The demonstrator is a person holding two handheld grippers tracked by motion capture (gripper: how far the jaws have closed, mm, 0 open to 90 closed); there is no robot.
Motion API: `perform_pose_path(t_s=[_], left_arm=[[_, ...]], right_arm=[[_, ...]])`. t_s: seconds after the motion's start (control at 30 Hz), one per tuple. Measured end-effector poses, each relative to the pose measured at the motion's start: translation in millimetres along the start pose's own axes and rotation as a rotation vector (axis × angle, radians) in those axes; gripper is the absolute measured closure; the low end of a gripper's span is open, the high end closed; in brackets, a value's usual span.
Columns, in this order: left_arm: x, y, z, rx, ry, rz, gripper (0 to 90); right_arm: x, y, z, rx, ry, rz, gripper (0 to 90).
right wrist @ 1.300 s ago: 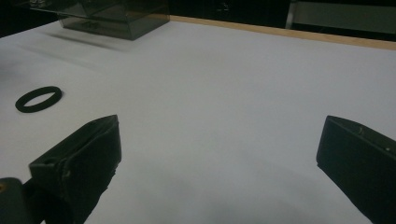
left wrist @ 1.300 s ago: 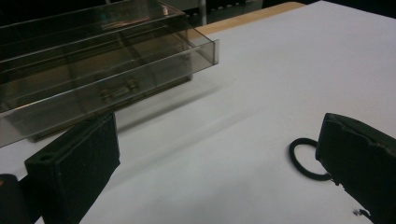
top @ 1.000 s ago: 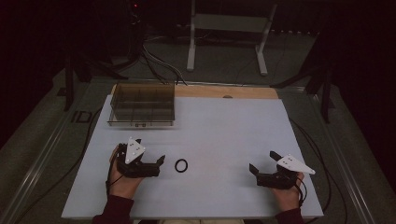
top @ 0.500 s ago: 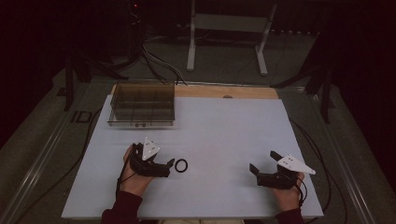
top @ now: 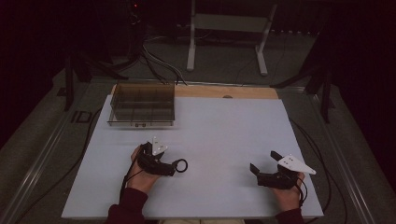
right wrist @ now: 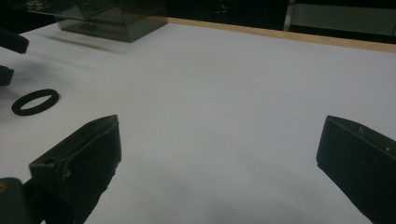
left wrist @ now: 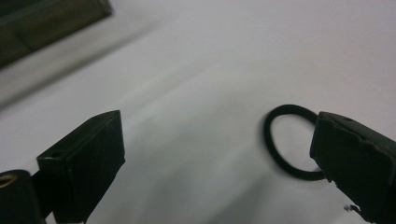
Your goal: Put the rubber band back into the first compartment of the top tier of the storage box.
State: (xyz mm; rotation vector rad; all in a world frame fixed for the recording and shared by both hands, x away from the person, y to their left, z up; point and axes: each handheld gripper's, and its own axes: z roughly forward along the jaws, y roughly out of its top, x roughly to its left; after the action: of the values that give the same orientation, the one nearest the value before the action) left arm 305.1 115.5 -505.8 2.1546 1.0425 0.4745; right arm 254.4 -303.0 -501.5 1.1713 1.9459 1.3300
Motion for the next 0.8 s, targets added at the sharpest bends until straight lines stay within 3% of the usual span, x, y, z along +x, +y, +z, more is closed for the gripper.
perform_pose_path(t_s=[0.07,0.2,0.27,0.33,0.5,0.63,0.8], left_arm=[[-2.5,1.1,3.2,0.014,-0.024,-0.002,5.4],[-8.6,3.7,10.9,0.076,-0.034,-0.004,8.0],[-10.6,4.0,13.7,0.092,-0.034,-0.008,14.9],[-14.0,3.7,15.4,0.108,-0.024,0.012,18.4],[-18.8,3.8,14.8,0.128,-0.093,0.061,52.7],[-25.1,5.8,14.4,0.137,-0.112,0.091,69.4],[-25.9,6.0,15.1,0.133,-0.132,0.076,87.7]], right_arm=[[0.2,0.1,-0.2,0.000,0.000,-0.002,0.1],[0.4,0.0,0.0,0.002,-0.002,0.000,0.1],[0.1,-0.1,0.1,0.003,-0.003,0.000,0.1],[-0.2,-0.1,-0.2,0.001,-0.005,-0.001,0.1],[-0.4,-0.1,-0.1,0.002,-0.007,-0.002,0.1],[0.0,0.0,0.2,0.001,-0.008,-0.003,0.1],[0.0,-0.1,0.4,0.003,-0.007,-0.003,0.1]])
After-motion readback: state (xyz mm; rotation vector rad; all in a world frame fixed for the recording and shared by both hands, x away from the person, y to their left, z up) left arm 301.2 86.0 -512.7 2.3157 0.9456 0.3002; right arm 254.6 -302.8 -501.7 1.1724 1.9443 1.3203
